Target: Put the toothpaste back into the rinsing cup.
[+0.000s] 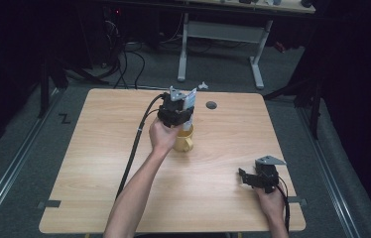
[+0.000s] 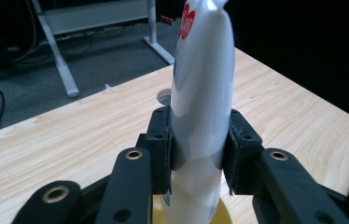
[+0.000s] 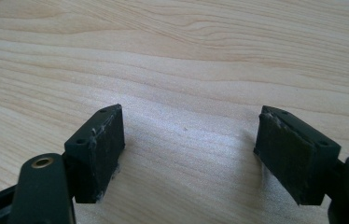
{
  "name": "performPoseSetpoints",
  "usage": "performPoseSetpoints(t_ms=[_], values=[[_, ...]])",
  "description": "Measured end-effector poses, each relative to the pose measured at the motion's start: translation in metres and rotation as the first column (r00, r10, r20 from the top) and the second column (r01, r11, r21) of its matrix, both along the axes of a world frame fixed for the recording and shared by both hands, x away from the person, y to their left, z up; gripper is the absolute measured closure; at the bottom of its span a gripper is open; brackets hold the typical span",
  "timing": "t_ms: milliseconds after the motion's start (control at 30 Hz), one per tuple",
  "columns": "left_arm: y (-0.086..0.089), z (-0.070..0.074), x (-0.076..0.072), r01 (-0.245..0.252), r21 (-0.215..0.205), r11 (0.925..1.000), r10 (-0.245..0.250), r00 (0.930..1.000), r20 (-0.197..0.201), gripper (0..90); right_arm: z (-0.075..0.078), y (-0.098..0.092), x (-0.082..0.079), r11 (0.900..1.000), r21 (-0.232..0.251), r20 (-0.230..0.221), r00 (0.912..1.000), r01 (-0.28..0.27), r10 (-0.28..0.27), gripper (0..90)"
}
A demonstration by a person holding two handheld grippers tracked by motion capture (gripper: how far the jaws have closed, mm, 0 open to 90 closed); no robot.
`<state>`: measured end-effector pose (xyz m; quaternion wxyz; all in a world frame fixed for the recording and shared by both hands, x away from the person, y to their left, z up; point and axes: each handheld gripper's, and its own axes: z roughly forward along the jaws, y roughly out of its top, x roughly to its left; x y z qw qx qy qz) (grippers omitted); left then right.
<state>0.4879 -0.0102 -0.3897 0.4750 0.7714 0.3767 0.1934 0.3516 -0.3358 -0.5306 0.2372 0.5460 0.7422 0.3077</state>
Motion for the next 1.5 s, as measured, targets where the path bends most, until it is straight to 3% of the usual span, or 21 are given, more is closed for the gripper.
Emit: performPoseSetpoints(t_ms=[67, 333, 400, 467, 667, 1033, 1500], values=[[0.002, -0.007, 0.004, -0.012, -0.006, 0.9999, 0.012, 0.9997, -0.024, 67.6, 0.000, 0.000, 0.000, 1.000, 0.001, 0.000, 1.0000, -0.001, 0.001, 23.8], [0.003, -0.012, 0.003, -0.020, 0.014, 0.9997, 0.021, 0.9996, -0.018, 67.5, 0.000, 0.000, 0.000, 1.000, 0.000, 0.001, 1.0000, 0.000, 0.000, 23.8], [0.003, -0.015, 0.003, -0.020, 0.013, 0.9997, 0.021, 0.9995, -0.025, 67.5, 0.000, 0.000, 0.000, 1.000, 0.000, 0.001, 1.0000, 0.000, 0.000, 23.8], [0.000, -0.021, 0.005, -0.016, 0.047, 0.9988, 0.018, 0.9992, -0.036, 67.3, 0.000, 0.000, 0.000, 1.000, 0.000, 0.000, 1.0000, 0.001, -0.001, 23.8], [0.000, -0.028, 0.007, -0.028, 0.040, 0.9988, 0.030, 0.9982, -0.052, 67.2, 0.000, 0.000, 0.000, 1.000, 0.000, 0.000, 1.0000, 0.001, -0.001, 23.8], [0.001, -0.040, 0.013, -0.057, 0.068, 0.9961, 0.062, 0.9947, -0.082, 67.1, 0.000, 0.000, 0.000, 1.000, 0.000, 0.000, 1.0000, 0.001, -0.001, 23.8], [-0.004, -0.057, 0.014, -0.057, 0.104, 0.9930, 0.069, 0.9906, -0.118, 66.8, 0.000, 0.000, 0.000, 1.000, 0.000, 0.000, 1.0000, 0.000, 0.000, 23.7]])
